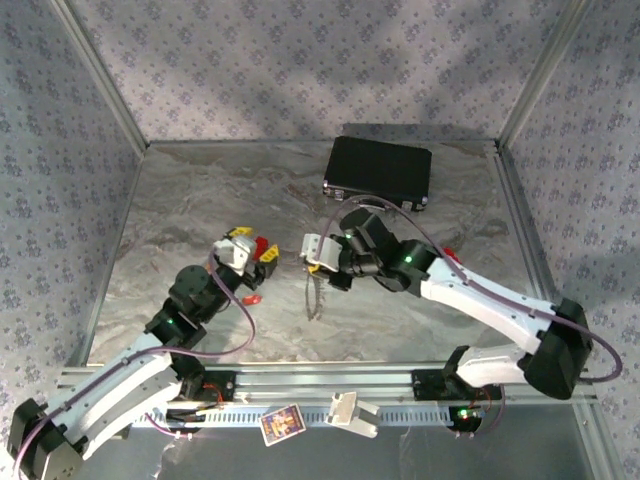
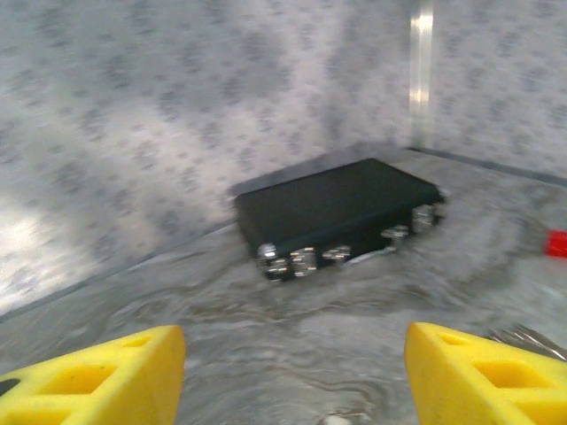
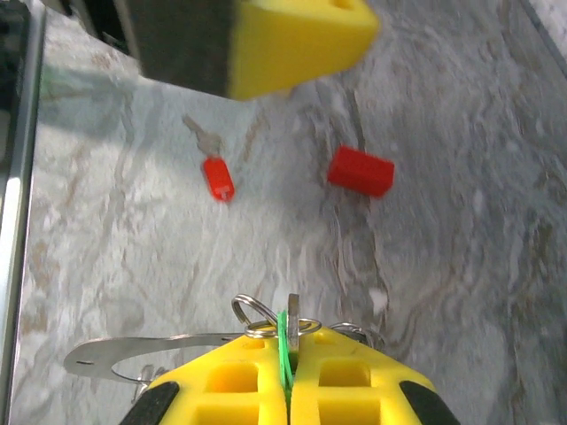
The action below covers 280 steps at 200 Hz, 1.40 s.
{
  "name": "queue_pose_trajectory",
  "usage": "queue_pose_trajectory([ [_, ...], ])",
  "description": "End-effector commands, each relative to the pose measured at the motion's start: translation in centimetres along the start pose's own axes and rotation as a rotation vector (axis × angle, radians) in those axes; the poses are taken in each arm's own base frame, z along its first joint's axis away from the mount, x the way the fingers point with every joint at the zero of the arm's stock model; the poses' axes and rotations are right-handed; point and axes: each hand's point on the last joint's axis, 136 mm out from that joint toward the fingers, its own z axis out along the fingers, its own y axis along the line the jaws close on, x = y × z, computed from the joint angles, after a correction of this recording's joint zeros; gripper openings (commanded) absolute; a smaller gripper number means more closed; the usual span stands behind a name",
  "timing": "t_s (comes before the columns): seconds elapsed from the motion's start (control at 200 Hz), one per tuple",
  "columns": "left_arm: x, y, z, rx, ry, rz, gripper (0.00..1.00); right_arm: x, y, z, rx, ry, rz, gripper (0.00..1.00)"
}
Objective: Put the keys on the keyring
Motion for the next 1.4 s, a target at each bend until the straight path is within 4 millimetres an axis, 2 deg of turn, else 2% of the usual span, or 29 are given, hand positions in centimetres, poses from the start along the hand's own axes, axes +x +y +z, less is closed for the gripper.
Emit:
queue_pose_trajectory([
  [0.0,0.4,5.0,-1.2,-0.255,0.014,-0.124,0.69,-5.6,-1.0,0.3,0.009,-0.187,-0.021,0.0],
  [0.045,0.6,6.9,-1.9,-0.351,0.017,-0.174,0.72,-5.9,-1.1,1.1,0.009,-0.205,-0.005,0.0],
  [0.09,1.0,8.6,-2.7,-0.43,0.025,-0.228,0.75,-5.4,-1.3,2.0,0.012,-0.196,0.008,0.0],
  [0.18,1.5,9.8,-3.5,-0.465,0.036,-0.299,0.75,-3.1,-1.3,3.7,0.002,-0.137,0.03,0.0],
  [0.3,2.0,9.7,-3.5,-0.45,0.047,-0.34,0.75,1.8,-1.3,4.9,0.001,0.013,0.042,0.0],
  [0.45,2.1,9.5,-3.0,-0.436,0.055,-0.346,0.75,7.5,-1.1,4.8,0.008,0.205,0.038,0.0],
  [0.795,3.1,9.5,-1.8,-0.435,0.089,-0.343,0.75,17.1,-0.4,2.8,0.045,0.636,-0.07,0.0],
  [1.059,3.6,9.4,-1.9,-0.438,0.122,-0.336,0.75,19.9,0.0,2.9,0.043,0.756,-0.121,0.0],
  [1.229,3.9,9.4,-2.0,-0.443,0.138,-0.332,0.75,22.1,0.4,2.9,0.022,0.852,-0.153,0.09],
  [1.394,3.8,9.4,-2.0,-0.441,0.156,-0.322,0.75,22.3,0.3,2.2,0.026,0.878,-0.164,0.25],
])
